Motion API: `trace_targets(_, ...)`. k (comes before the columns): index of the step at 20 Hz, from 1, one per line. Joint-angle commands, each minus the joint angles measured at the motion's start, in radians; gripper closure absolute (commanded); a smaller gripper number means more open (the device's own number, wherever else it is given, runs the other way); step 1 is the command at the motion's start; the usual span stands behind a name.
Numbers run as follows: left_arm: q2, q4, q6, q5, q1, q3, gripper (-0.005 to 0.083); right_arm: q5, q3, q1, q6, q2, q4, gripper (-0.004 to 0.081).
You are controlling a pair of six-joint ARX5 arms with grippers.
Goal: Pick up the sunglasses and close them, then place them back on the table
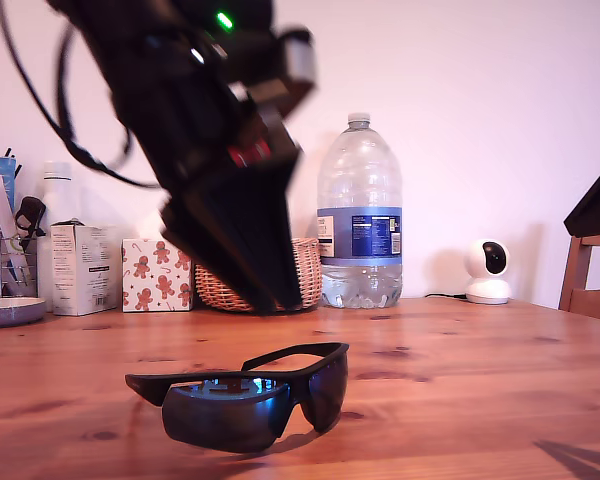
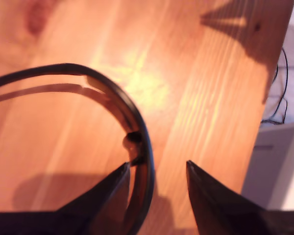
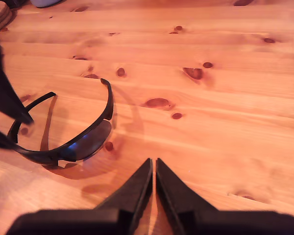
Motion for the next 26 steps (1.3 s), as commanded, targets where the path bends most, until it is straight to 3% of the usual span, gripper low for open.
trace_targets(1, 0.046, 0.0, 0.001, -0.013, -0.011, 0.014, 0.0446, 0.0, -0.008, 0.001, -0.003, 0.003, 0.008, 0.0781)
trace_targets(7, 0.136, 0.024, 0.002, -0.032, -0.016, 0.026, 0.0446, 0.0, -0.008, 0.001, -0.003, 0.003, 0.008, 0.0781)
trace_targets(24, 0.205, 0.087, 0.024, -0.061, -0.018, 0.027, 0.0454, 0.0, -0.008, 0.001, -0.003, 0.003, 0.008, 0.0781)
trace_targets(26, 0.205, 0.087, 0.045, -0.061, -0.02, 0.027, 0.0517, 0.0, -0.008, 0.001, -0.003, 0.003, 0.008, 0.0781)
